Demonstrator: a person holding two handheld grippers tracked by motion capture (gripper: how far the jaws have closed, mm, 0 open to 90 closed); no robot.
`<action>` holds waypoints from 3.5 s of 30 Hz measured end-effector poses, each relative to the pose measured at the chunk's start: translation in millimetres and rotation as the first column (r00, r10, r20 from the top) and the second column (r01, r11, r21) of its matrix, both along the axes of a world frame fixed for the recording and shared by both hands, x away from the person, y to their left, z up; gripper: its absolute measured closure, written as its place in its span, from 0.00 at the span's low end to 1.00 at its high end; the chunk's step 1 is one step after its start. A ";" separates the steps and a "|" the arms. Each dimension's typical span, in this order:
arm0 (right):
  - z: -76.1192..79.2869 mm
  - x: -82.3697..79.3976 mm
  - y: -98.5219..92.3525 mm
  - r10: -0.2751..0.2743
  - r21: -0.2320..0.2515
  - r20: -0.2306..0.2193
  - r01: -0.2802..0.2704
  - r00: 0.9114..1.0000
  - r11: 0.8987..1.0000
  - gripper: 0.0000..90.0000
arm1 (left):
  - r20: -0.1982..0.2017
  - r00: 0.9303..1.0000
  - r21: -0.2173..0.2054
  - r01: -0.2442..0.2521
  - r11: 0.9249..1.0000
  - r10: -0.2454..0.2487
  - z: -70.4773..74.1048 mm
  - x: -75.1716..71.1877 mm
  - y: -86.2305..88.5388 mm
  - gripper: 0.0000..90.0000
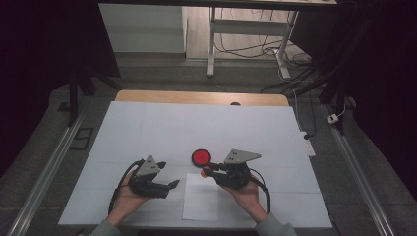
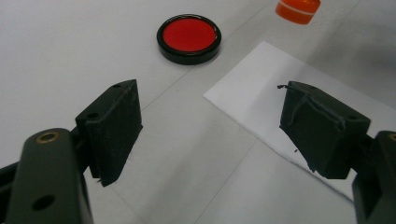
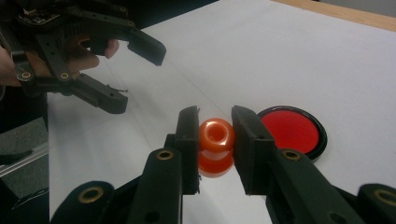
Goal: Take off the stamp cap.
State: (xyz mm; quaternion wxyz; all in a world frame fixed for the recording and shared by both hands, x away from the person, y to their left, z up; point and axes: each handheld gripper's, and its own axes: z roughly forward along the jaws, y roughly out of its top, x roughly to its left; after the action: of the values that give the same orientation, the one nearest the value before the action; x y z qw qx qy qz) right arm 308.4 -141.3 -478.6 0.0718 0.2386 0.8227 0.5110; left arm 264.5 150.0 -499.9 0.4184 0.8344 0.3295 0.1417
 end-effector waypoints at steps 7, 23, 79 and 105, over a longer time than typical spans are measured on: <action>-0.4 0.0 0.9 0.003 -0.002 0.000 -0.003 1.000 1.000 0.80 | 0.009 1.000 0.001 0.019 1.000 -0.019 3.1 3.0 -11.7 0.23; -0.7 0.1 2.3 0.005 -0.004 0.001 -0.005 1.000 1.000 0.80 | 0.011 0.998 0.006 0.058 0.998 -0.058 4.1 7.8 -32.6 0.24; -2.1 0.8 2.5 0.008 0.003 -0.008 -0.008 1.000 1.000 0.80 | 0.010 0.991 0.054 0.132 0.990 -0.133 -5.0 20.8 -85.1 0.53; -1.9 0.1 2.9 0.009 0.004 -0.006 -0.009 1.000 1.000 0.80 | 0.027 0.990 0.084 0.137 0.987 -0.140 -6.8 21.5 -90.1 0.71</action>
State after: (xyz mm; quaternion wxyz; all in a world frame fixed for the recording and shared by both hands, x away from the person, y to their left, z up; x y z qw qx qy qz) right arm 308.5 -138.4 -480.4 0.0663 0.2365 0.8230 0.5122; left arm 286.0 59.9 -506.7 0.3977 0.8694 0.2579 0.1394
